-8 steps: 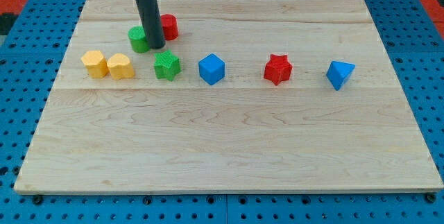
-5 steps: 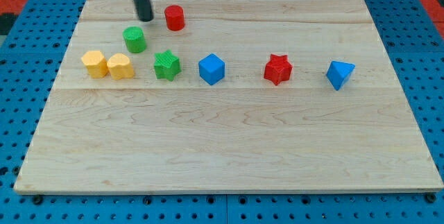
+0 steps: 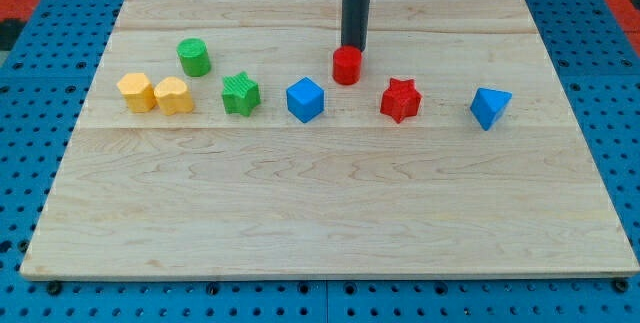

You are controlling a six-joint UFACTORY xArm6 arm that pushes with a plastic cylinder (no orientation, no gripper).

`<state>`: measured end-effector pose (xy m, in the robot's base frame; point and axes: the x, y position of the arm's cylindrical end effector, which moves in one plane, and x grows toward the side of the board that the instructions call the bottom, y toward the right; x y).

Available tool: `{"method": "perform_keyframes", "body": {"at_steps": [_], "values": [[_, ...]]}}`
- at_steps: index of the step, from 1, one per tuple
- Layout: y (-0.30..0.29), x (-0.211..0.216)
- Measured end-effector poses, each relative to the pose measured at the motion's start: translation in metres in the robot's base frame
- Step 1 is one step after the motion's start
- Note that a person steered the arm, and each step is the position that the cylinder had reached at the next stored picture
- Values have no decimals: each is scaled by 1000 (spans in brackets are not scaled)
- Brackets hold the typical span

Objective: Place the red circle right to the blue cube

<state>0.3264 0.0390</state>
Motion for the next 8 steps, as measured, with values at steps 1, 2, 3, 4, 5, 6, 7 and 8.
{"method": "perform_keyframes", "body": {"at_steps": [1,2,3,4,5,6,7,8], "values": [[2,27],[5,26],[3,-7],[-3,19],[-3,31],[-3,42],[-3,53],[-52,21]]}}
